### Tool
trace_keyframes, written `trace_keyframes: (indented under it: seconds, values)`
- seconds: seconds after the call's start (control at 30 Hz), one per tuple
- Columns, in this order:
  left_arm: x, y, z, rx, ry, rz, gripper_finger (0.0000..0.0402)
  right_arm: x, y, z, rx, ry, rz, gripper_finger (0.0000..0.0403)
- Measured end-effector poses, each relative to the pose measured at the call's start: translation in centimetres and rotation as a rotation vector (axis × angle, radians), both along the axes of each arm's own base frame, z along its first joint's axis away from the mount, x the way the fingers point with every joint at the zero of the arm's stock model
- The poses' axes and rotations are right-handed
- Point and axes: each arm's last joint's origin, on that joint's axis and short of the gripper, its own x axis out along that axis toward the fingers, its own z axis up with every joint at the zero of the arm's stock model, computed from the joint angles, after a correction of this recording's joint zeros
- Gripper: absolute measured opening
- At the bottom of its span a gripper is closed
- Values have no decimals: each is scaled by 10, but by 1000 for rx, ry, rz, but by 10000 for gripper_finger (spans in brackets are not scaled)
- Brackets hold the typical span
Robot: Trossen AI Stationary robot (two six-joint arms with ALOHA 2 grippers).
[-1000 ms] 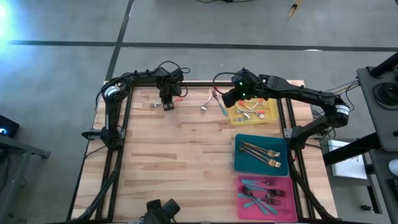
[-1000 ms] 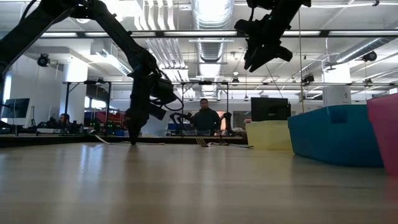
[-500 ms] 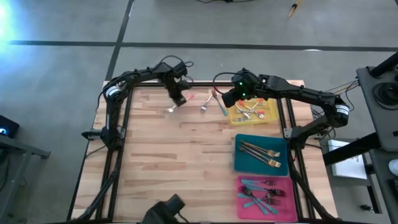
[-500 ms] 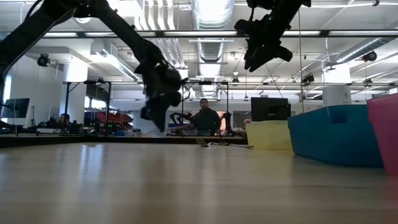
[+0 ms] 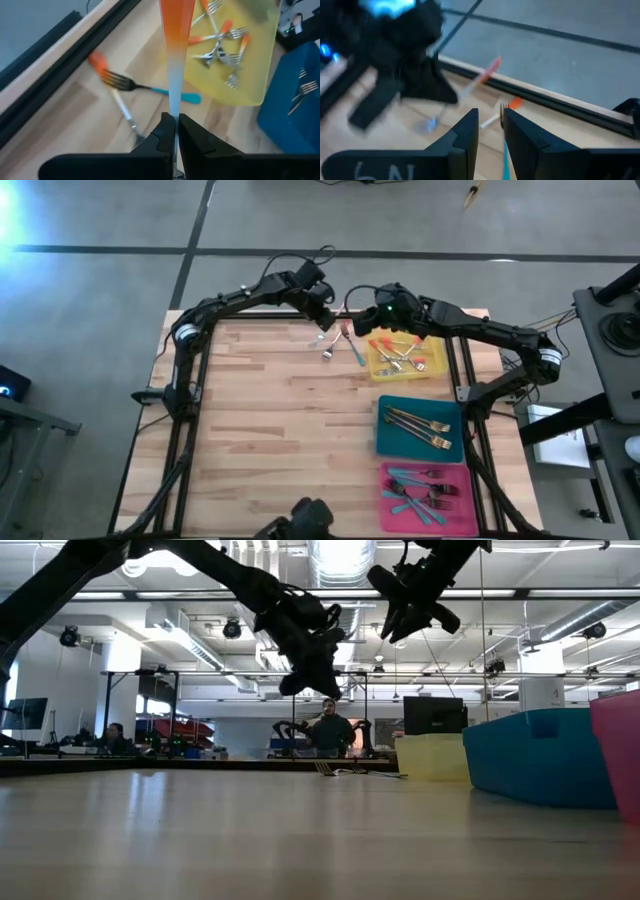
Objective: Sort silverware by color (type)
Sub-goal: Put the orange fork into the yellow bin
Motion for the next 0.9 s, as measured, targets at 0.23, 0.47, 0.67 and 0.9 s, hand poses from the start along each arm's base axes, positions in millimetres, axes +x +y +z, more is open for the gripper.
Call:
trace_keyframes:
  seconds: [0.23, 0.47, 0.67, 0.9]
  values:
    - [18, -13, 7, 9, -73, 12, 0, -3, -18, -2, 36, -71, -99, 123]
    - [30, -24, 10, 16, -126, 14, 0, 4, -30, -16, 151, -143, -228, 164]
    - [32, -24, 6, 10, -114, 18, 0, 9, -34, -17, 159, -206, -253, 173]
    - [35, -30, 6, 10, -115, 5, 0, 8, -37, -16, 147, -220, -264, 171]
